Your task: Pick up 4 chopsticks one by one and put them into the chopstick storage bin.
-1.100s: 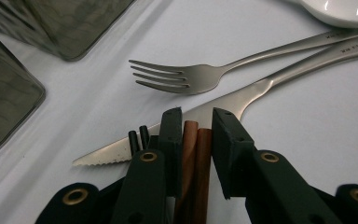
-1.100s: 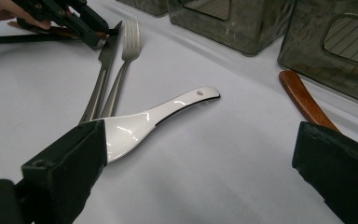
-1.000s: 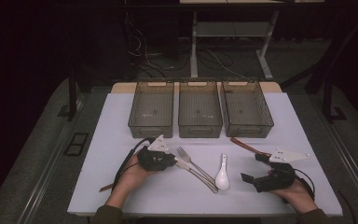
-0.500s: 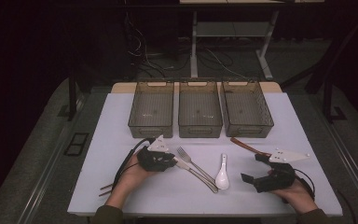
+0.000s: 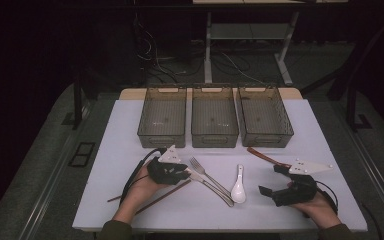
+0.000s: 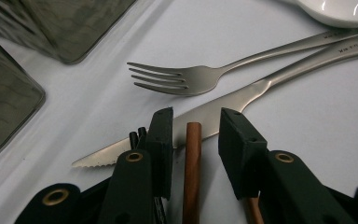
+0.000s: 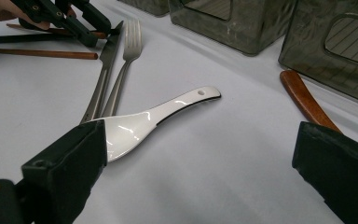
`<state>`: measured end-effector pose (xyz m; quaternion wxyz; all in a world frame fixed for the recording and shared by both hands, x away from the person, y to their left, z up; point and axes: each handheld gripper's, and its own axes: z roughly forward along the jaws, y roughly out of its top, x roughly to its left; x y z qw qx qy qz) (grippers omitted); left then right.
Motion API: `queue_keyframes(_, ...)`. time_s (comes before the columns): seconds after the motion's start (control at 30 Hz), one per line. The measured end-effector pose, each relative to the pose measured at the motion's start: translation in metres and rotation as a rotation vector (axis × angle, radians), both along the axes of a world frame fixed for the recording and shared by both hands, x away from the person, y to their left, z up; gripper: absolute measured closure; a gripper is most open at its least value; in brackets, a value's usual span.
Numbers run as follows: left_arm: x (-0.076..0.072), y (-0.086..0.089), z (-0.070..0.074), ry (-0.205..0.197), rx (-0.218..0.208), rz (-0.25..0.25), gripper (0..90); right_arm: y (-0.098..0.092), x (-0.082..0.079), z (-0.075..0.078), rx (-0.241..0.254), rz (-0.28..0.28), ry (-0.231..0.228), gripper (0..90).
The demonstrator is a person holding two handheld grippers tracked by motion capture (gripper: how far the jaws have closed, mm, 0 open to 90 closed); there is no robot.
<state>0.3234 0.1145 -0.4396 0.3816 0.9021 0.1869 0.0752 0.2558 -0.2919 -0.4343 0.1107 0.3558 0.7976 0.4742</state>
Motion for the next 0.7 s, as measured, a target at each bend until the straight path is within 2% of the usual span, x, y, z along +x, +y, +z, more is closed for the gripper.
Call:
queue_keyframes(0.1, 0.0, 0.001, 0.001, -0.005, -0.003, 0.0, 61.6, 0.0, 0.0, 0.0, 0.0, 0.0, -0.001, 3.0)
queue_keyframes(0.13, -0.001, 0.001, 0.002, -0.008, -0.019, 0.006, 60.7, 0.0, 0.0, 0.0, 0.001, 0.001, -0.001, 3.0)
queue_keyframes(0.4, -0.008, 0.011, 0.014, -0.016, -0.068, 0.032, 51.4, -0.001, -0.001, 0.001, 0.002, 0.0, 0.0, 3.0)
queue_keyframes(0.43, -0.012, 0.016, 0.016, -0.011, -0.085, 0.044, 50.6, -0.001, -0.001, 0.001, 0.002, 0.0, 0.001, 3.0)
queue_keyframes(0.5, -0.015, 0.019, 0.017, -0.009, -0.095, 0.05, 49.1, -0.001, -0.001, 0.001, 0.002, 0.001, 0.001, 3.0)
queue_keyframes(0.7, -0.034, 0.04, 0.022, -0.008, -0.119, 0.078, 48.1, 0.0, -0.001, 0.0, -0.001, 0.002, -0.003, 3.0)
